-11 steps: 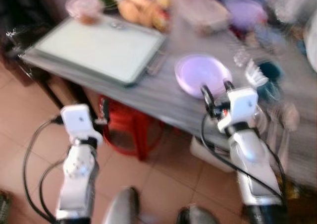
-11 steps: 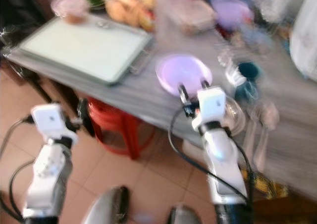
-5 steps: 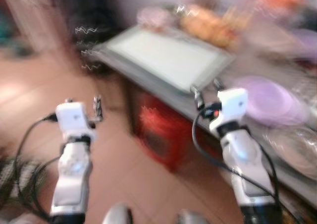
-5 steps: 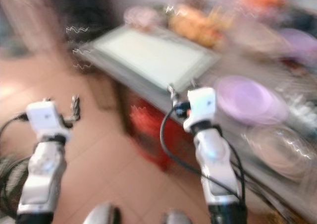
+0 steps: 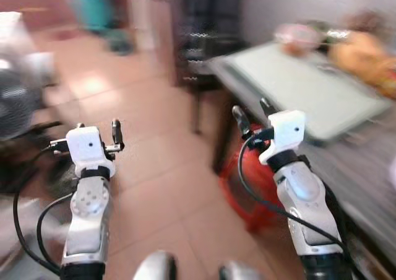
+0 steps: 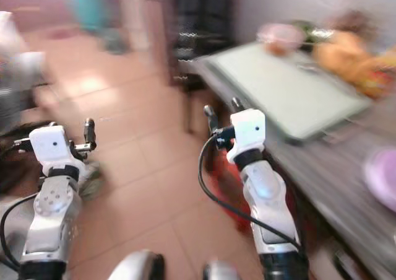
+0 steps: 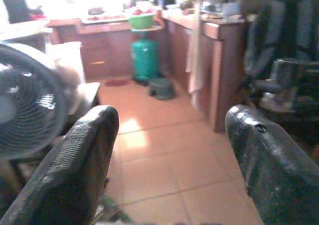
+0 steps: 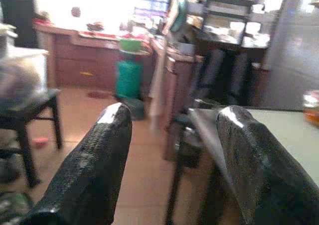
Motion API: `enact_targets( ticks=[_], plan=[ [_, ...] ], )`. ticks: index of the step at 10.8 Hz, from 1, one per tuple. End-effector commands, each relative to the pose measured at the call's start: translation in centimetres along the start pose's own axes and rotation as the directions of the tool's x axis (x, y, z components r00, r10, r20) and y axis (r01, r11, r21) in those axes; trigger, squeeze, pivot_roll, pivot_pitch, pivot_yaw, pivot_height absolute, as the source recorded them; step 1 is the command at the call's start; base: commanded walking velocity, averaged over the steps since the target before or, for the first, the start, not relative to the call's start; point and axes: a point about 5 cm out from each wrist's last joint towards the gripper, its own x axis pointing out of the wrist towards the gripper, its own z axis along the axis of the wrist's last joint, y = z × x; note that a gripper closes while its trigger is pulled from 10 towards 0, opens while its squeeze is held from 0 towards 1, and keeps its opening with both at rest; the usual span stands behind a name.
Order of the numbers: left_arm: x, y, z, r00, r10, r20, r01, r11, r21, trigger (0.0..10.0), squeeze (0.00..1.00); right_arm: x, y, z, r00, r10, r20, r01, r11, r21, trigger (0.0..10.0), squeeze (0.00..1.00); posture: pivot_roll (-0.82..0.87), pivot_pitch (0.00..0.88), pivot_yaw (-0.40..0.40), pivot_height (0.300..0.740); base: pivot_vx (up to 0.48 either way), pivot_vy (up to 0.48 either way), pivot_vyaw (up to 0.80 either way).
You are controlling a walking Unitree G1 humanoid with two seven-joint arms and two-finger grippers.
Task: Setting the table
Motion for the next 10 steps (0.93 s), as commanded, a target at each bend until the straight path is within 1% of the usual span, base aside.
enact_targets(
  ticks=[1,3,4,5,7,8,9,10],
  plan=[
    [0.0,-0.2,0.1,1.0,0.003,0.002,-0.003,1.0,0.015,10.0,0.0,-0.1,-0.2,0.0,1.0,-0.007,0.002,0.007,1.0,0.002,10.0,0.0,-0.05,0.074,-0.009,0.74,0.0,0.0,0.8],
    [0.0,0.3,-0.1,1.0,0.026,0.0,-0.026,0.999,0.041,10.0,0.0,-0.1,-0.4,-0.2,1.0,-0.004,-0.002,0.004,1.0,0.003,10.0,0.0,-0.05,0.07,-0.008,0.74,0.0,0.0,0.8],
    [0.0,0.6,-0.3,0.998,0.055,-0.012,-0.054,0.997,0.062,10.0,0.0,-0.2,-0.4,-0.4,1.0,-0.001,-0.006,0.001,1.0,0.005,10.0,0.0,-0.04,0.069,-0.007,0.74,0.0,0.0,0.8],
    [0.0,0.9,-0.6,0.997,0.074,-0.032,-0.071,0.994,0.084,10.0,0.0,-0.3,-0.4,-0.7,1.0,0.0,-0.013,0.0,1.0,0.009,10.0,0.0,-0.04,0.068,-0.009,0.74,0.0,0.458,0.8],
    [-0.4,1.5,-1.0,0.995,0.092,-0.042,-0.087,0.99,0.107,10.0,0.0,-0.8,-0.7,-1.7,0.999,-0.009,-0.044,0.009,1.0,0.001,10.0,0.0,-0.02,0.062,-0.012,0.74,0.0,0.48,0.8],
    [-0.7,1.6,-1.7,0.995,0.08,-0.063,-0.072,0.99,0.123,10.0,0.0,-1.2,-1.1,-2.5,0.996,-0.048,-0.075,0.048,0.999,0.004,10.0,0.0,-0.02,0.061,-0.012,0.74,0.0,0.48,0.8],
    [-1.3,2.0,-2.6,0.993,0.077,-0.094,-0.064,0.989,0.13,10.0,0.0,-1.7,-1.6,-3.4,0.989,-0.096,-0.11,0.099,0.995,0.019,10.0,0.0,-0.02,0.06,-0.012,0.74,0.0,0.0,0.8],
    [-1.8,2.0,-3.0,0.993,0.033,-0.112,-0.02,0.993,0.116,10.0,0.0,-2.2,-2.1,-4.1,0.979,-0.15,-0.14,0.154,0.988,0.02,10.0,0.0,-0.01,0.06,-0.015,0.74,0.0,0.0,0.72]
  ],
)
